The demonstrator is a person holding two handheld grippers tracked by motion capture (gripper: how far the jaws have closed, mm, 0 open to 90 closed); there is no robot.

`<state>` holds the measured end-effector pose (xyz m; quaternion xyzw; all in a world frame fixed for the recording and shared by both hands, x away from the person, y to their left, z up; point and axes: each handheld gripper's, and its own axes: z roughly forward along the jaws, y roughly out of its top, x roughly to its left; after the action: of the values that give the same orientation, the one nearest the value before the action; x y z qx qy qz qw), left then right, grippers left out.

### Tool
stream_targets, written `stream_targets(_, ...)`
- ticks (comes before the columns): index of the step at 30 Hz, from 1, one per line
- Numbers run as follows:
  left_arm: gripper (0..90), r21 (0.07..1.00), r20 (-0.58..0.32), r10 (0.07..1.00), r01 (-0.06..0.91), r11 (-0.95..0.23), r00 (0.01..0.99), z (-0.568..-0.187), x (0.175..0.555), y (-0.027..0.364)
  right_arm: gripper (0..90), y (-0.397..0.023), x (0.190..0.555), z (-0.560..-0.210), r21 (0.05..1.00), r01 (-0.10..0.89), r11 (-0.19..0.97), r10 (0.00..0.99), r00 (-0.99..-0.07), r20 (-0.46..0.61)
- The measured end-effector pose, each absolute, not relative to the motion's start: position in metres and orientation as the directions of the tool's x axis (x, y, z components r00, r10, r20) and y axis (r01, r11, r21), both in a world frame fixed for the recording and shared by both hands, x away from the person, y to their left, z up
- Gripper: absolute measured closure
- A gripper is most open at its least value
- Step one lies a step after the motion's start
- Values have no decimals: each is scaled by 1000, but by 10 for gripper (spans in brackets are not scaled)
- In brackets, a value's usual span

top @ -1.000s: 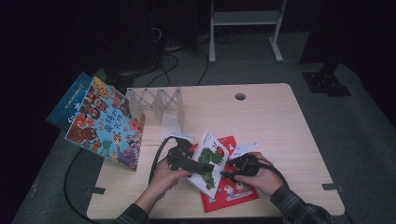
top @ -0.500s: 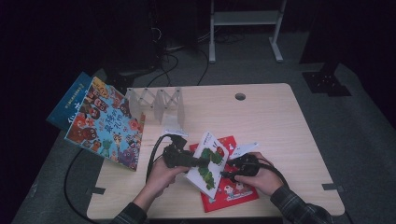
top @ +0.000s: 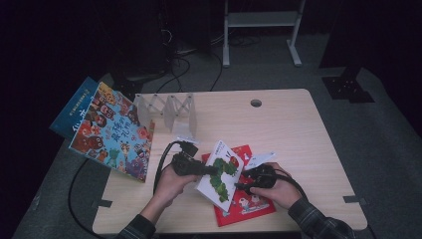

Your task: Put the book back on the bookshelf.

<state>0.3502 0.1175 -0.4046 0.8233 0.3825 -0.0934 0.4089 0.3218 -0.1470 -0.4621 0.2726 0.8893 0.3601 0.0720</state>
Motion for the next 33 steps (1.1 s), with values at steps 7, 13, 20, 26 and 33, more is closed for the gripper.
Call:
stream_targets(7, 657, 560, -478, 569, 731, -389, 669, -397, 356, 117, 455, -147, 322, -462, 679, 426, 598, 532, -844, 61)
stream_targets(13, 667, 546, -429, 585, 713, -440, 689, -387, 357, 110, 453, -147, 322, -462, 679, 425, 598, 530, -845, 62)
stream_targets(20, 704, 535, -406, 589, 704, -467, 699, -378, 359, 107, 449, -156, 326, -458, 692, 433, 577, 554, -831, 58)
stream_targets(26, 761, 547, -359, 592, 676, -493, 722, -368, 358, 110, 446, -170, 332, -455, 708, 444, 549, 592, -805, 45)
stream_targets(33, 763, 554, -302, 610, 656, -513, 733, -363, 355, 114, 429, -182, 341, -458, 705, 459, 540, 630, -777, 23)
